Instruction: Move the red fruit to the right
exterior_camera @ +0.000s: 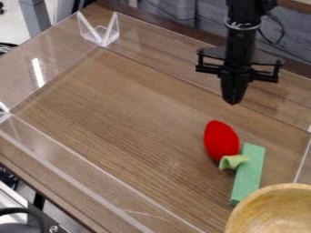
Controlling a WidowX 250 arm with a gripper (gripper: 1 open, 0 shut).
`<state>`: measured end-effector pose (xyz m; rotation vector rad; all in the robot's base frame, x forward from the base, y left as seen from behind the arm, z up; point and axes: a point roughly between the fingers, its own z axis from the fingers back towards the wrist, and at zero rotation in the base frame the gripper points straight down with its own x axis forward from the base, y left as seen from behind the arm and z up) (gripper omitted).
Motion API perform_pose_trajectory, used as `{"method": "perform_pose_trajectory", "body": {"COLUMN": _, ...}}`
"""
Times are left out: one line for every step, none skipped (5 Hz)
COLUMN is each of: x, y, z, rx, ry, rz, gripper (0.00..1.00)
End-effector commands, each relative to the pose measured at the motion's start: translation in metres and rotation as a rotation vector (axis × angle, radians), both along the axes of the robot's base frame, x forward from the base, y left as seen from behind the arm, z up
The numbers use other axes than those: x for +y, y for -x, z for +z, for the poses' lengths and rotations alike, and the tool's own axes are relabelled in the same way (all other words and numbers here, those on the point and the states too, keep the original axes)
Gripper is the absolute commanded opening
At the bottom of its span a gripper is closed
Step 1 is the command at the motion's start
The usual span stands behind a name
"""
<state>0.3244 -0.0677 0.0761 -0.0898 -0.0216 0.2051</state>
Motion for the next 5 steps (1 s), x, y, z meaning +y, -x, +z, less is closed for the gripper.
{"method": "perform_pose_trajectory", "body": {"x": 0.008, "y": -0.008, "z": 0.004, "rx": -0.04, "ry": -0.002, "rz": -0.001, "gripper": 0.0}}
{"method": "perform_pose_trajectory", "body": {"x": 0.014, "y": -0.008, "z": 0.013, "rx": -0.036, "ry": 0.004, "rz": -0.007, "gripper": 1.0}}
{"method": "perform_pose_trajectory", "body": {"x": 0.023, "y": 0.001, "z": 0.035, "rx": -0.053, "ry": 0.022, "rz": 0.0, "gripper": 1.0}}
{"method": "perform_pose_trajectory", "body": {"x": 0.04, "y": 0.012, "z": 0.068, "rx": -0.08, "ry": 0.059, "rz": 0.016, "gripper": 1.0}}
{"method": "perform_pose_trajectory", "body": {"x": 0.072, "y": 0.018, "z": 0.071, "rx": -0.099, "ry": 0.042, "rz": 0.05, "gripper": 1.0}}
